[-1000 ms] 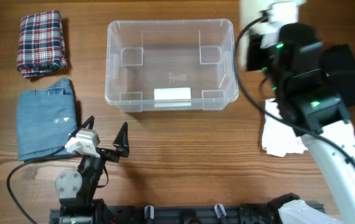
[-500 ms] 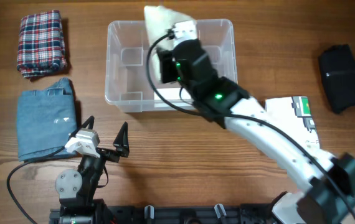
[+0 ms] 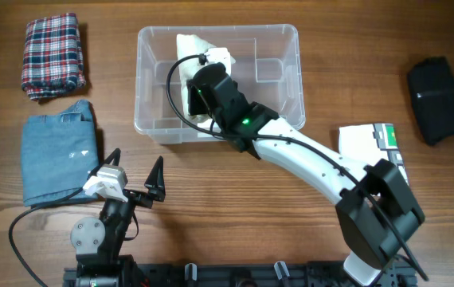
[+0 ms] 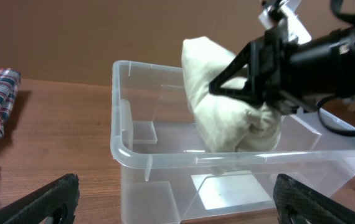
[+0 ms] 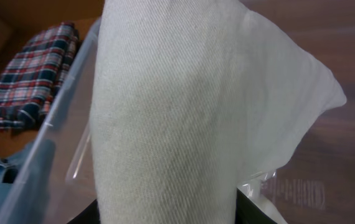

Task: Pack container
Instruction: 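Carry the cream cloth with the right gripper into the bin, then release the cream cloth in the bin's left side, withdraw right gripper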

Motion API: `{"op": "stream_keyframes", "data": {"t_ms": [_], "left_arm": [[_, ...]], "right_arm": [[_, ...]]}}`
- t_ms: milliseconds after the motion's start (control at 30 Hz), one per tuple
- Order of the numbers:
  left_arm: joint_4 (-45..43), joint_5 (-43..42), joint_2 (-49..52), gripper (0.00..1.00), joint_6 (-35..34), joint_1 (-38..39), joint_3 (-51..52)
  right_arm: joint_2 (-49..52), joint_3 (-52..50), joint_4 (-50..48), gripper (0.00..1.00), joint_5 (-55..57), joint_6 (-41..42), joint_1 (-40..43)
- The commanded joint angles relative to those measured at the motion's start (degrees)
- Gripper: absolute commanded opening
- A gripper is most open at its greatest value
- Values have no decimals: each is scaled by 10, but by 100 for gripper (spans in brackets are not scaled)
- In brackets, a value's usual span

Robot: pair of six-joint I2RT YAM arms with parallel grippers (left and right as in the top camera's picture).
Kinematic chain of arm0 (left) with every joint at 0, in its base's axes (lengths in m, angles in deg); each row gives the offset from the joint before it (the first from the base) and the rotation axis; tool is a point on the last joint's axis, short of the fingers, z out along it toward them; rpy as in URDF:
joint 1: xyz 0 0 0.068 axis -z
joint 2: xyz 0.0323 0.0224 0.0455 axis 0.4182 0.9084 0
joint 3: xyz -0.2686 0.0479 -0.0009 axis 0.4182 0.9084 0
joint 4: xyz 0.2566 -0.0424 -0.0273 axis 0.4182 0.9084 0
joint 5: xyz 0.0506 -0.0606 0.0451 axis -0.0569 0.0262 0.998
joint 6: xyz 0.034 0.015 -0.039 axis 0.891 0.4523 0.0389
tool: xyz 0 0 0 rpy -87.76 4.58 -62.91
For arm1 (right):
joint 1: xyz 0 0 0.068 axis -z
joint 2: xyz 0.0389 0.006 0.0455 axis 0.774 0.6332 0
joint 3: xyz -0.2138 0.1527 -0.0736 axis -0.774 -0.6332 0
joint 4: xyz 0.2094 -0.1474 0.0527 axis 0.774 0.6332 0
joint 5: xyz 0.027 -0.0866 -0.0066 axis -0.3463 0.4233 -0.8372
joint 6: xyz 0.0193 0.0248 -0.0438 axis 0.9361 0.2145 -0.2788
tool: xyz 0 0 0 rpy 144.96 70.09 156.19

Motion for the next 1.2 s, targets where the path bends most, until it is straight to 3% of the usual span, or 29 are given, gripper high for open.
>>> {"op": "stream_keyframes", "data": {"t_ms": [0,67,100,267,300,433,633,767,867,967,1067,1167], "left_arm": [[1,-3,-6,100,13,-5,2],[1,-3,-6,100,13,-5,2],[1,-3,-6,100,13,-5,2],[1,-3,-6,100,13,-5,2],[1,-3,-6,100,13,-5,2],[1,-3,-6,100,13,-5,2],[1,-3,-6,100,13,-5,2],[1,-3,-6,100,13,-5,2],[1,-3,-6,100,13,-5,2],[1,-3,-6,100,13,-5,2],[1,-3,-6,100,13,-5,2],[1,-3,-6,100,13,-5,2]], "right_arm": [[17,13,-14,10,17,5,-2],[25,13,-14,11,24,1,-2],[30,13,-14,22,24,1,-2],[34,13,-35,36,-9,-15,-2],[34,13,-48,46,-38,-21,-2],[34,13,-77,51,-62,-15,-2],[34,13,-69,72,-57,-25,-2],[34,13,-71,69,-56,-40,-2],[30,15,-83,49,-56,-40,-2],[24,16,-83,43,-54,-79,-2],[7,16,-77,48,-23,-118,3],[-62,16,-17,64,55,-167,43]]}}
